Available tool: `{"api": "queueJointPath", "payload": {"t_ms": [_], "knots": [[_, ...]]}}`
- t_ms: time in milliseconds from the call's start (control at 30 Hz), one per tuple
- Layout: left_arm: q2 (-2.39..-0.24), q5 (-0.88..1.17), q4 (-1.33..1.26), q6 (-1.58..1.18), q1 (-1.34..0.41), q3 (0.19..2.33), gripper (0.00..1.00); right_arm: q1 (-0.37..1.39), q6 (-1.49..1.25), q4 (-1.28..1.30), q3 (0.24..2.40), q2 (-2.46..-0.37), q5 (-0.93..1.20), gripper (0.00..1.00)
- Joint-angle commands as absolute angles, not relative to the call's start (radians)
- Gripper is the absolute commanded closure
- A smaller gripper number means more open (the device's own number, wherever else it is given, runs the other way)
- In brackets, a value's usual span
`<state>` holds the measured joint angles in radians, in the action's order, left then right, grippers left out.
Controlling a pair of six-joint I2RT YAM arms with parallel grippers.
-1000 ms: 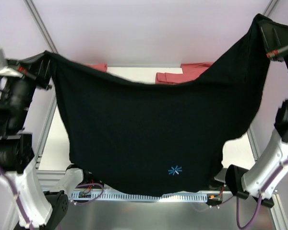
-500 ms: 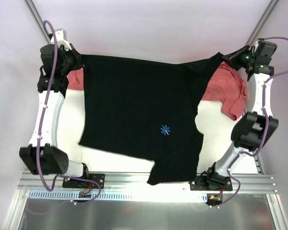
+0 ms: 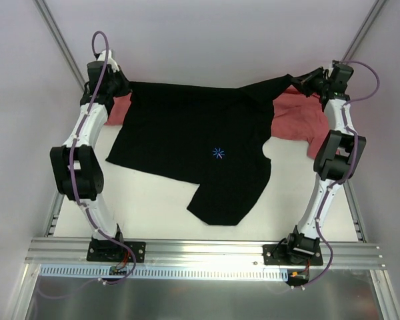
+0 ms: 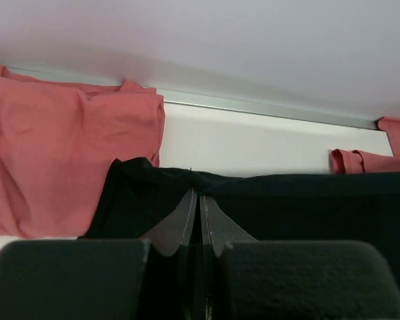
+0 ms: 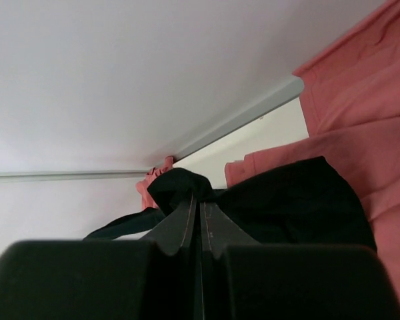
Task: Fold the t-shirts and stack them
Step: Flatten out the tshirt
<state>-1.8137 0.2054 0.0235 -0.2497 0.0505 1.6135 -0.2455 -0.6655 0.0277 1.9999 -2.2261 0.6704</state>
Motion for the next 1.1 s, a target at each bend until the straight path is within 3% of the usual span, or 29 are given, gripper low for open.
{"api": "queueJointPath", "payload": {"t_ms": [0, 367, 400, 433, 467, 667, 800, 1067], "knots": [[-1.850, 0.213, -0.060, -0.249, 0.025, 1.693, 1.00, -0.242, -0.710, -0.089, 2.103, -2.256, 0.681, 1.00], [-2.026, 0.152, -0.090, -0.203, 0.005, 1.841, 1.00, -0.224, -0.793, -0.153, 2.269, -2.447, 0.620, 1.00], [-2.028, 0.132, -0.106, -0.199, 0.003, 1.836, 0.88, -0.222, -0.798, -0.166, 2.269, -2.451, 0.614, 0.96], [-2.022, 0.080, -0.127, -0.186, 0.003, 1.826, 0.13, -0.222, -0.796, -0.173, 2.266, -2.451, 0.595, 0.12], [-2.011, 0.043, -0.184, -0.172, -0.005, 1.807, 0.01, -0.219, -0.793, -0.184, 2.258, -2.438, 0.591, 0.01], [-1.849, -0.104, -0.334, -0.014, -0.063, 1.622, 0.01, -0.210, -0.695, -0.176, 2.146, -2.309, 0.620, 0.00], [-1.644, -0.170, -0.387, 0.035, -0.074, 1.401, 0.01, -0.206, -0.602, -0.135, 1.932, -2.076, 0.634, 0.00], [-1.321, -0.271, -0.198, -0.135, -0.159, 1.036, 0.01, -0.078, -0.431, 0.127, 1.588, -1.703, 0.666, 0.00]]}}
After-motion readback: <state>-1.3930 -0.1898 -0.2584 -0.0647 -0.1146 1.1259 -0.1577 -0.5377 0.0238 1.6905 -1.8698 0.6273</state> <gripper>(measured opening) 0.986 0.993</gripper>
